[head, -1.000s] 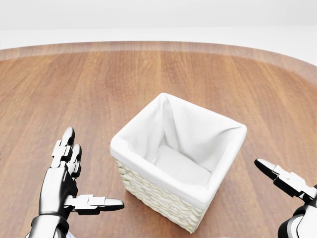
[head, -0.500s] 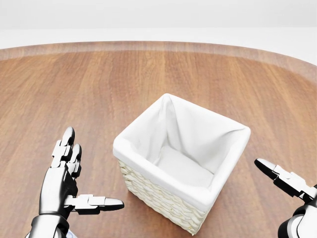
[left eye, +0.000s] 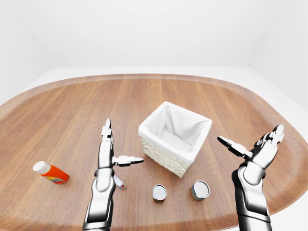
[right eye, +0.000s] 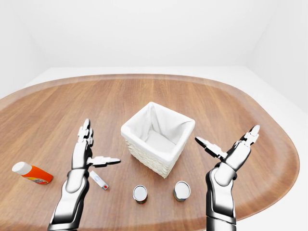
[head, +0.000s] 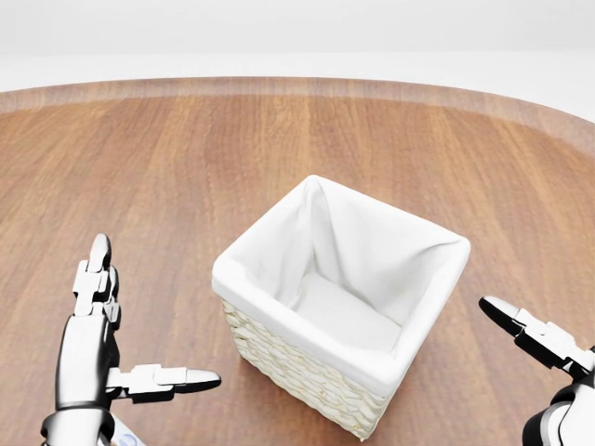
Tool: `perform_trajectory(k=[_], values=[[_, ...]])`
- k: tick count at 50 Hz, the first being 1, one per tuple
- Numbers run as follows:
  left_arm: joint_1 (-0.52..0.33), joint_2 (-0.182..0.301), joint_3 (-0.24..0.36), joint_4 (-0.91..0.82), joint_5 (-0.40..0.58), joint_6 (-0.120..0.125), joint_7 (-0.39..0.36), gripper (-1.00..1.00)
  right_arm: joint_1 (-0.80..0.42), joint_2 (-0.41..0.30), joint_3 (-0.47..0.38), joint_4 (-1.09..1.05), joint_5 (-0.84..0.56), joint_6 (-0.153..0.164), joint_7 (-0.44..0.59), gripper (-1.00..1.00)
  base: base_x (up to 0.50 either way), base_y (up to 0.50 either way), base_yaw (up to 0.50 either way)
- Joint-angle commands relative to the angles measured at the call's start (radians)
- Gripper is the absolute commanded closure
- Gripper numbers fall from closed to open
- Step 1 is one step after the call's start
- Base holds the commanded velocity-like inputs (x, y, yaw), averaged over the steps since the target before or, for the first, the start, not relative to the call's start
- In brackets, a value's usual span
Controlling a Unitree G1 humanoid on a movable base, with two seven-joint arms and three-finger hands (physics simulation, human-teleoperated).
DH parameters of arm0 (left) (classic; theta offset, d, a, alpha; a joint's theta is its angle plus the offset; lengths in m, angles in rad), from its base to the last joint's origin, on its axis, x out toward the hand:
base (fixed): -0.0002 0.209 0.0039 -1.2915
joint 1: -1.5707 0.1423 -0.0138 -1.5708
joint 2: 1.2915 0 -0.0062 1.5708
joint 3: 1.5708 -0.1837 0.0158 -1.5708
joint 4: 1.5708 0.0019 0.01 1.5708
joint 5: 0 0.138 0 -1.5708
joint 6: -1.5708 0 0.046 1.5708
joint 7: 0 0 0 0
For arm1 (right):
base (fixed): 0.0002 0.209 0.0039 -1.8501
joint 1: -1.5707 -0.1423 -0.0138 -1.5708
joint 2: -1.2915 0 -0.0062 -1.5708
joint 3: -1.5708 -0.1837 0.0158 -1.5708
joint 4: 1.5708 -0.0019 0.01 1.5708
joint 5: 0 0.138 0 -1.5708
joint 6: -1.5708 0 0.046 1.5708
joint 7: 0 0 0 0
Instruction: Pick up the alphabet soup and the cream cheese box, and put them in the basket.
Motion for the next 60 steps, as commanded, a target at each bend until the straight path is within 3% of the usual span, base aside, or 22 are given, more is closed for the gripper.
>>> perform_trajectory(k=[1,5,6,10,12,14,15,21,23,24,27,34,40,41,46,60], values=[[0.047,0.016,-0.010,-0.093,0.187,0.009,0.078,-1.00,0.000,-0.001,-0.001,-0.003,0.006,0.003,0.000,-1.00,0.00,0.00,0.00],[0.070,0.007,-0.013,-0.129,0.282,0.068,0.082,-1.00,0.001,0.000,0.000,-0.005,0.003,0.003,0.000,-1.00,0.00,0.00,0.00],[0.076,0.019,-0.023,-0.146,0.347,0.089,0.084,-1.00,0.005,0.001,-0.001,-0.013,0.006,0.006,0.000,-1.00,0.00,0.00,0.00],[0.092,0.029,-0.030,-0.140,0.461,0.063,0.101,-1.00,0.006,0.002,-0.001,-0.020,0.002,0.011,0.000,-1.00,0.00,0.00,0.00],[0.093,0.036,-0.026,-0.123,0.546,0.064,0.134,-1.00,0.006,0.003,-0.001,-0.014,0.000,0.005,0.000,-1.00,0.00,0.00,0.00],[0.106,0.024,-0.021,-0.157,0.555,0.083,0.111,-1.00,0.005,0.002,-0.001,-0.011,-0.001,0.004,0.000,-1.00,0.00,0.00,0.00],[0.107,0.031,-0.024,-0.176,0.616,0.089,0.124,-1.00,0.005,0.002,-0.001,-0.013,0.001,0.006,0.000,-1.00,0.00,0.00,0.00],[0.100,0.028,-0.026,-0.241,0.763,0.089,0.120,-1.00,0.003,0.002,-0.002,-0.007,0.002,0.002,0.000,-1.00,0.00,0.00,0.00],[0.097,0.025,-0.024,-0.249,0.770,0.089,0.111,-1.00,0.002,0.001,-0.003,-0.009,0.005,0.005,0.000,-1.00,0.00,0.00,0.00],[0.095,0.032,-0.029,-0.252,0.823,0.089,0.121,-1.00,0.003,0.001,-0.004,-0.018,0.007,0.015,0.000,-1.00,0.00,0.00,0.00],[0.113,0.044,-0.045,-0.249,0.936,0.089,0.164,-1.00,0.002,0.001,-0.003,-0.008,0.004,0.005,0.000,-1.00,0.00,0.00,0.00],[0.125,0.044,-0.047,-0.324,1.096,0.089,0.163,-1.00,0.007,0.003,-0.002,-0.017,0.002,0.005,0.000,-1.00,0.00,0.00,0.00],[0.120,0.050,-0.041,-0.336,1.179,0.089,0.127,-1.00,0.005,0.003,-0.003,-0.014,0.000,0.002,0.000,-1.00,0.00,0.00,0.00],[0.128,0.049,-0.048,-0.347,1.191,0.078,0.118,-1.00,0.005,0.003,-0.003,-0.010,0.000,-0.003,0.000,-1.00,0.00,0.00,0.00],[0.150,0.039,-0.067,-0.371,1.268,0.073,0.081,-1.00,0.005,0.003,-0.002,-0.015,-0.001,0.001,0.000,-1.00,0.00,0.00,0.00],[0.145,0.041,-0.060,-0.399,1.322,0.039,0.052,-1.00,0.006,0.002,0.000,-0.013,-0.022,-0.010,0.000,-1.00,0.00,0.00,0.00]])
